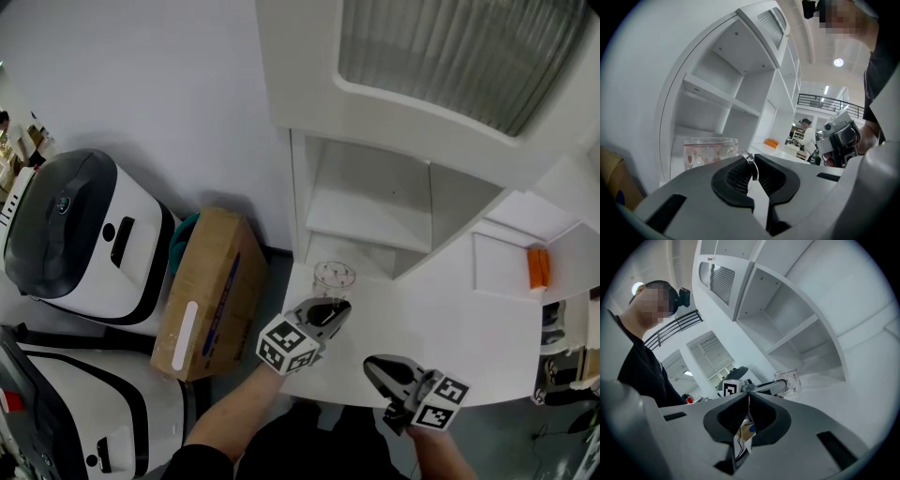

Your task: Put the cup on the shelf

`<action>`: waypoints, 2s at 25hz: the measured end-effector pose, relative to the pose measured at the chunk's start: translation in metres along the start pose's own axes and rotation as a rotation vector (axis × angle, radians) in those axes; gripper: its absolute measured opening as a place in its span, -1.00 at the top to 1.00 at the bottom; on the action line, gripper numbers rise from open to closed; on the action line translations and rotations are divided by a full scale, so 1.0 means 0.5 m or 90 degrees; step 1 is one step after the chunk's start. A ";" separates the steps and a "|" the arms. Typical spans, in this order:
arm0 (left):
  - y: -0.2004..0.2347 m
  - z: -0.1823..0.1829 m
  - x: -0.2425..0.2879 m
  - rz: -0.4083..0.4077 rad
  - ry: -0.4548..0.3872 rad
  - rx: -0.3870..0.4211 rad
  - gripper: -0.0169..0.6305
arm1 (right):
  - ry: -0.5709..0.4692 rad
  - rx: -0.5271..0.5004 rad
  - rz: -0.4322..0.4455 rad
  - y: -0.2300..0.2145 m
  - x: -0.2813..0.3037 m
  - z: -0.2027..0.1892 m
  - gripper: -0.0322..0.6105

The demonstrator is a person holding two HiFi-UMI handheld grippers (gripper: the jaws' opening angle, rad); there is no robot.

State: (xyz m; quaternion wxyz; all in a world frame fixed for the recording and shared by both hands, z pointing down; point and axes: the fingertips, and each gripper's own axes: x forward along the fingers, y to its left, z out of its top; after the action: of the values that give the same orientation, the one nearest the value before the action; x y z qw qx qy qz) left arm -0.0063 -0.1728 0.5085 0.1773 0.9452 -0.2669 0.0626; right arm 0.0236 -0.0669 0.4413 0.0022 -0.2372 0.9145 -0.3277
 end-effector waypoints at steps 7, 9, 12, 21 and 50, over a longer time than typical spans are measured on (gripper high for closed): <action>0.011 0.014 -0.004 -0.035 -0.010 0.014 0.89 | 0.010 -0.033 -0.017 -0.022 0.047 0.000 0.84; 0.026 0.010 0.001 -0.036 -0.008 0.024 0.88 | 0.009 -0.023 -0.016 -0.038 0.059 -0.003 0.84; 0.052 -0.002 0.017 -0.032 -0.008 0.028 0.88 | 0.003 -0.005 -0.011 -0.061 0.073 -0.006 0.84; 0.131 -0.020 0.079 -0.003 -0.011 0.023 0.88 | -0.008 0.048 -0.005 -0.138 0.089 -0.052 0.84; 0.228 -0.050 0.178 0.111 0.054 0.028 0.91 | 0.017 0.021 0.010 -0.206 0.104 -0.032 0.84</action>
State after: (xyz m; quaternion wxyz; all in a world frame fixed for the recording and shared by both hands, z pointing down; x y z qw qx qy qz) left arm 0.0087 -0.2971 0.5851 0.1615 0.9186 -0.3390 0.1233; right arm 0.0192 -0.1492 0.5235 -0.0039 -0.2257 0.9108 -0.3457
